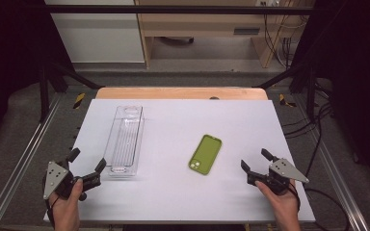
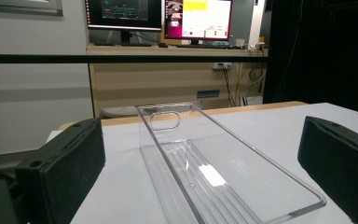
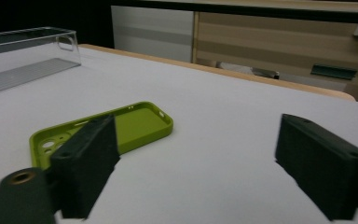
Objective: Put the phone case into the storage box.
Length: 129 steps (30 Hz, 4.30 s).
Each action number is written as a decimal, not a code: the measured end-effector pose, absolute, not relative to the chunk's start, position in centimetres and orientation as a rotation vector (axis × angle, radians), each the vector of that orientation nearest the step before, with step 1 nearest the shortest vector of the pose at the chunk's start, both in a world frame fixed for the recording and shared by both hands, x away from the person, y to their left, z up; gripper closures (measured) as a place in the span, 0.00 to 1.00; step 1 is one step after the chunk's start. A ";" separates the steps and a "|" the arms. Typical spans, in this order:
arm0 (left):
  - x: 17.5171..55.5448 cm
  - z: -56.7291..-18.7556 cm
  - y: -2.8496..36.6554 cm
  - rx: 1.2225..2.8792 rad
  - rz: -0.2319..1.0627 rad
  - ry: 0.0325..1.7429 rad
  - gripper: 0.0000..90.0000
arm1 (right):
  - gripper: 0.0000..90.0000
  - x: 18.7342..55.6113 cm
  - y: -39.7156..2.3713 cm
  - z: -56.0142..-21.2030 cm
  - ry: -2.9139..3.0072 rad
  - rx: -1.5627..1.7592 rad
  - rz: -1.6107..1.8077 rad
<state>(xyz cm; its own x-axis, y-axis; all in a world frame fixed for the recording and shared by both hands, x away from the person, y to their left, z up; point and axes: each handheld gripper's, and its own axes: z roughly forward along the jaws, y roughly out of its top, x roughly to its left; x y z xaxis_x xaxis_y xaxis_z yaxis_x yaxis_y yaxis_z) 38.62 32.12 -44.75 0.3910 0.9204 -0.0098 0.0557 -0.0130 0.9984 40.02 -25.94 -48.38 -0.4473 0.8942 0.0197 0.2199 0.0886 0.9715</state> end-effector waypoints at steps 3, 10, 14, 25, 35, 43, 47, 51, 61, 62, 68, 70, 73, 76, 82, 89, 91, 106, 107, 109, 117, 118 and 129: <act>38.6 -44.8 32.3 1.407 0.880 0.956 0.00 | 0.40 40.1 -25.7 -48.3 1.782 1.099 1.405; 38.4 -44.8 32.5 1.403 0.878 0.951 0.00 | 0.75 40.9 -24.5 -47.2 1.901 1.075 1.367; 38.4 -44.7 32.5 1.401 0.876 0.948 0.00 | 0.92 42.5 -23.3 -46.1 1.981 1.069 1.310; 38.5 -44.8 32.2 1.420 0.884 0.956 0.00 | 1.00 49.2 -20.2 -46.2 2.166 1.094 1.147; 38.5 -44.9 32.4 1.407 0.888 0.968 0.00 | 1.00 53.2 -18.1 -47.1 2.273 1.076 1.059; 38.5 -44.8 32.0 1.431 0.903 0.955 0.00 | 1.00 53.8 -16.9 -48.3 2.356 1.048 0.968; 38.5 -44.8 31.9 1.429 0.927 0.963 0.01 | 1.00 53.9 -16.8 -48.7 2.381 1.032 0.949; 38.4 -44.7 32.1 1.421 0.938 0.969 0.01 | 1.00 54.3 -17.1 -48.8 2.388 1.054 0.947; 38.4 -44.8 31.9 1.436 0.937 0.960 0.01 | 1.00 54.4 -17.1 -49.4 2.421 1.057 0.905; 38.4 -44.8 32.0 1.436 0.938 0.960 0.01 | 1.00 54.4 -17.0 -49.4 2.419 1.063 0.905; 38.4 -44.7 32.1 1.419 0.930 0.968 0.01 | 1.00 54.2 -17.2 -49.2 2.424 1.075 0.870; 38.4 -44.7 32.2 1.414 0.930 0.972 0.01 | 1.00 54.0 -17.3 -49.1 2.430 1.067 0.857; 38.4 -44.7 32.3 1.415 0.931 0.975 0.01 | 1.00 53.6 -17.4 -49.0 2.432 1.084 0.838; 38.4 -44.8 32.3 1.414 0.929 0.978 0.01 | 1.00 53.2 -17.5 -48.9 2.439 1.093 0.832; 38.4 -44.8 32.2 1.418 0.930 0.975 0.01 | 1.00 52.6 -17.4 -48.8 2.441 1.098 0.815; 38.4 -44.8 32.3 1.416 0.933 0.979 0.01 | 1.00 52.3 -17.8 -48.6 2.459 1.121 0.783; 38.4 -44.8 32.4 1.417 0.933 0.980 0.01 | 1.00 52.1 -18.0 -48.5 2.463 1.134 0.774; 38.3 -44.8 32.3 1.418 0.936 0.980 0.01 | 1.00 49.8 -19.1 -48.5 2.467 1.188 0.814; 38.4 -44.8 32.3 1.418 0.935 0.980 0.01 | 1.00 49.7 -19.1 -48.5 2.467 1.195 0.820; 38.4 -44.8 32.3 1.422 0.935 0.980 0.01 | 1.00 49.3 -19.1 -48.4 2.469 1.194 0.822; 38.3 -44.8 32.3 1.422 0.937 0.979 0.01 | 1.00 48.3 -18.7 -48.4 2.480 1.201 0.847; 38.3 -44.8 32.3 1.421 0.937 0.979 0.01 | 1.00 48.1 -18.6 -48.4 2.485 1.195 0.843; 38.4 -44.8 32.3 1.419 0.935 0.980 0.01 | 1.00 47.6 -18.2 -48.2 2.487 1.157 0.864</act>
<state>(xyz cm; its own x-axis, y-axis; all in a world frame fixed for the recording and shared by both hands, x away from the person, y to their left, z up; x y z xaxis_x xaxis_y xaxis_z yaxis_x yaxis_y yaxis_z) 38.37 32.34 -44.77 0.3422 0.9395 0.0144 0.0585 -0.0366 0.9976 47.57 -18.15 -48.21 -0.6467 0.7627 0.0105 0.6048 0.5043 0.6164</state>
